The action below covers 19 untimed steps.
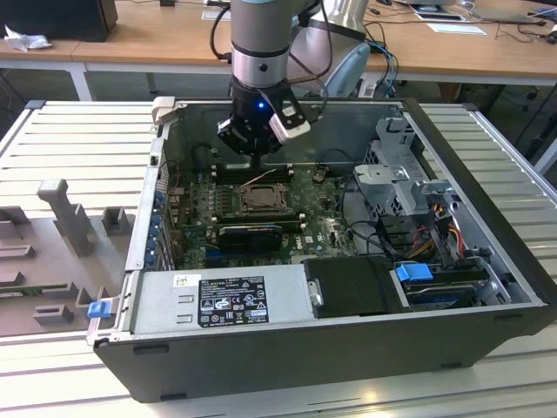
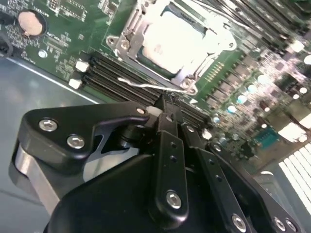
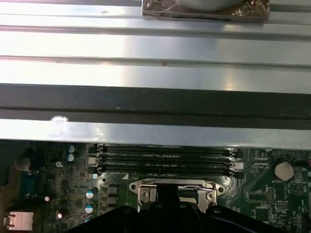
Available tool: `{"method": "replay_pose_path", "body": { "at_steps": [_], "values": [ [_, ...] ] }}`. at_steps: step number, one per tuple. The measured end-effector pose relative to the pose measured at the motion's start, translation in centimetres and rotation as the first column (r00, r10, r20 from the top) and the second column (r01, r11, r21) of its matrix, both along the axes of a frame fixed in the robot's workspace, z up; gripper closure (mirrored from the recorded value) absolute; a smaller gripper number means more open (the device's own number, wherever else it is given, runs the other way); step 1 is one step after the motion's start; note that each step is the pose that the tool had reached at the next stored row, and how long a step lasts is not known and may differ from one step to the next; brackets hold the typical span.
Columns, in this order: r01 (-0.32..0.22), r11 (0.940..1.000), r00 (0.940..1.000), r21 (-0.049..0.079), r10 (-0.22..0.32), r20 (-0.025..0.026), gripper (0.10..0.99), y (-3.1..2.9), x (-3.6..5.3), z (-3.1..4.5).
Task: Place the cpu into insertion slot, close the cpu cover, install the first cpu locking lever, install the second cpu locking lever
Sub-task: 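Install the first cpu locking lever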
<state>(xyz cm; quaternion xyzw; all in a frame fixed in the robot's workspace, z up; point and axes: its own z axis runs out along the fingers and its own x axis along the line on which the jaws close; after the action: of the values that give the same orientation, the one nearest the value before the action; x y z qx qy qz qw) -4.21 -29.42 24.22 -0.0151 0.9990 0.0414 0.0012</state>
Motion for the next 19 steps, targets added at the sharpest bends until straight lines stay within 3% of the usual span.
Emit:
{"method": "replay_pose_path", "body": {
  "at_steps": [2,6,12,19],
  "values": [
    [-0.001,1.0000,1.0000,0.000,0.001,0.0001,0.980,0.21,0.55,-0.36],
    [-0.036,0.9994,0.9994,0.000,0.036,0.0001,0.980,0.42,0.75,-1.03],
    [-0.038,0.9993,0.9993,0.004,0.038,0.0002,0.980,0.70,1.86,-2.02],
    [-0.038,0.9993,0.9993,0.008,0.038,0.0004,0.980,0.86,2.46,-3.07]
  ]
}}
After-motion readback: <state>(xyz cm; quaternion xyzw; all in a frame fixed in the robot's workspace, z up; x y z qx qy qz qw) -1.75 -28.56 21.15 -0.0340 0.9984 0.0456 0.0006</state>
